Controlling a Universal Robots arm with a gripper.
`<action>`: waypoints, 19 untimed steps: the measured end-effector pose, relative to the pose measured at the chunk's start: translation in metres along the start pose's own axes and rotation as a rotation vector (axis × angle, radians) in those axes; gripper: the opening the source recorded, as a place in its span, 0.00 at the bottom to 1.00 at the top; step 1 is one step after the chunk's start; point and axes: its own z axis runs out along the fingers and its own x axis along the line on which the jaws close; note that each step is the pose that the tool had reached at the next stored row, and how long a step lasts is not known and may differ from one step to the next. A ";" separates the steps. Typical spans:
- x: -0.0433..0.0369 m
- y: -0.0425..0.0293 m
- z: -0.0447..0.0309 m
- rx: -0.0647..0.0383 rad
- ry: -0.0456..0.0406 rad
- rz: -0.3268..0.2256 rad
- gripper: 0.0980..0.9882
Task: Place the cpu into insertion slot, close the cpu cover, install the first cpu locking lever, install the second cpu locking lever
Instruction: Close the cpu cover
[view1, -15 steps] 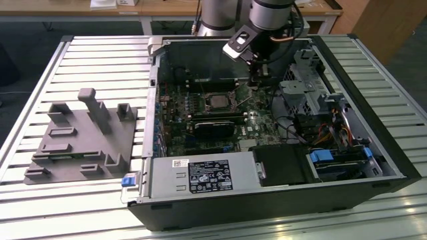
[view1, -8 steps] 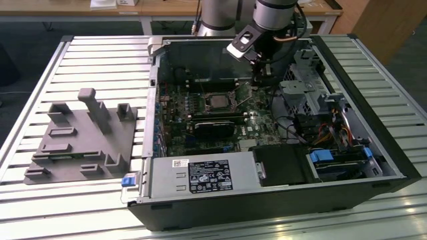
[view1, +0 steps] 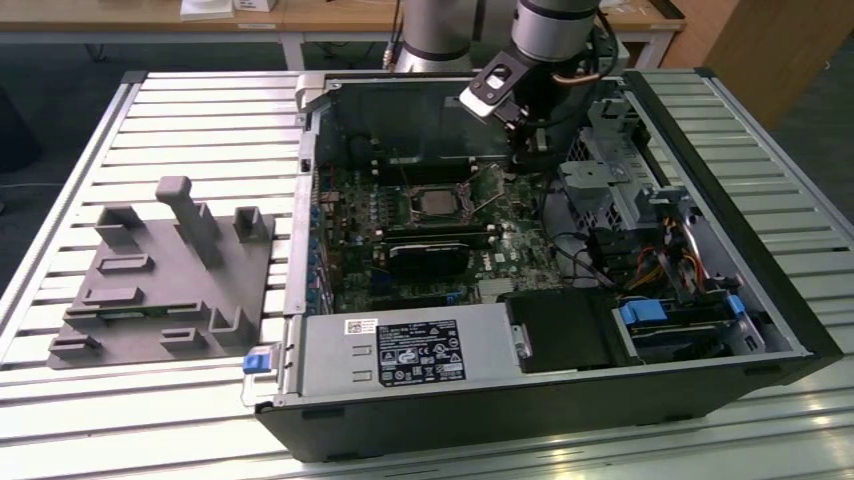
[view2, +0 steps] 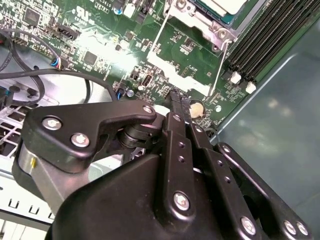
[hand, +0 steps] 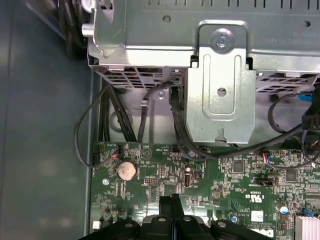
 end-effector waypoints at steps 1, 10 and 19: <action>0.0001 0.0007 0.0005 0.000 -0.0001 0.000 0.02; 0.0004 0.0026 0.0103 0.008 -0.0024 0.000 0.02; 0.0004 -0.0033 0.0110 0.009 -0.0024 0.000 0.02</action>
